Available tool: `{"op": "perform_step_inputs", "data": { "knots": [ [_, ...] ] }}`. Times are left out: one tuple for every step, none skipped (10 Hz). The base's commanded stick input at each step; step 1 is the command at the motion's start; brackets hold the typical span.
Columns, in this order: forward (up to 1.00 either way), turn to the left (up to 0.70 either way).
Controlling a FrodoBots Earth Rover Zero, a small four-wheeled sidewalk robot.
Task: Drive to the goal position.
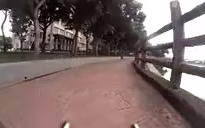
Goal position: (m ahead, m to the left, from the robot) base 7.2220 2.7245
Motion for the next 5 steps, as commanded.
{"op": "perform_step_inputs", "data": {
  "knots": [
    [0.7, -0.04],
    [0.7, -0.02],
    [0.7, 0.0],
    [0.7, 0.0],
    [0.7, -0.03]
  ]
}}
